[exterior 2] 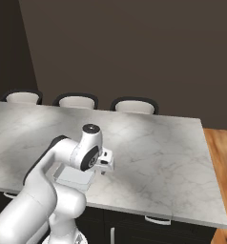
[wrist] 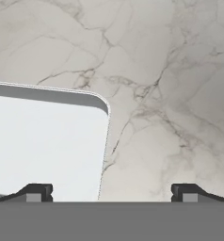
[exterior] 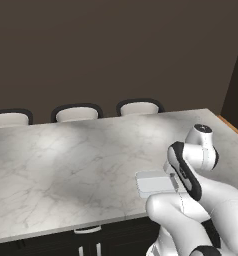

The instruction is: Pick the cup and tupperware and place them in the sink. Then turn on the water.

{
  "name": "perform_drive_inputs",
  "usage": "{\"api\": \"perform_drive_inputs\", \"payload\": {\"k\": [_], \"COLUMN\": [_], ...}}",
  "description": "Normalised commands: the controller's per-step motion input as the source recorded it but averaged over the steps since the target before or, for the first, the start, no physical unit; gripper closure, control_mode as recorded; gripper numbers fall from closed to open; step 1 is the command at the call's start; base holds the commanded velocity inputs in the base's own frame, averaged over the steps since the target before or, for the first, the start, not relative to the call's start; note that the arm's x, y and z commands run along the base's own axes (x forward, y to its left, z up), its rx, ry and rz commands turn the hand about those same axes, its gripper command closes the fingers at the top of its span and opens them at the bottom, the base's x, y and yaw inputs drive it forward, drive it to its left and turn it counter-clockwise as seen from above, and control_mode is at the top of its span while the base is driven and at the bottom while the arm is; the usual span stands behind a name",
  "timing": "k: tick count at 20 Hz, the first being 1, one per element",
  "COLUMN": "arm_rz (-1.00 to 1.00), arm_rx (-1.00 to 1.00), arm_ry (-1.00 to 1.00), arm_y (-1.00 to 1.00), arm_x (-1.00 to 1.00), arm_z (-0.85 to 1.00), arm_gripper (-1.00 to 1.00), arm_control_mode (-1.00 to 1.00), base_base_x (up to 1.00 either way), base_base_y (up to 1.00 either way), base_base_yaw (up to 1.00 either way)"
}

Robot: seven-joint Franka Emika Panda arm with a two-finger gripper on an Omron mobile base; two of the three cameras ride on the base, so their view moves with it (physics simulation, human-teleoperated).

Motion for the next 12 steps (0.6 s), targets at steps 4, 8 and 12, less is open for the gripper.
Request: {"api": "perform_drive_inputs", "payload": {"k": [4,8,12], "arm_rz": [0.0,0.0,0.0], "arm_rx": [0.0,0.0,0.0], "arm_ry": [0.0,0.0,0.0], "arm_y": [0.0,0.0,0.0], "arm_x": [0.09,0.1,0.04], "arm_z": [-0.24,-0.24,-0.26], "arm_gripper": [-1.0,-1.0,-1.0], "arm_control_mode": [-1.0,-1.0,-1.0], "base_base_x": [0.0,0.0,0.0], "base_base_y": [0.0,0.0,0.0], "base_base_yaw": [0.0,0.0,0.0]}}
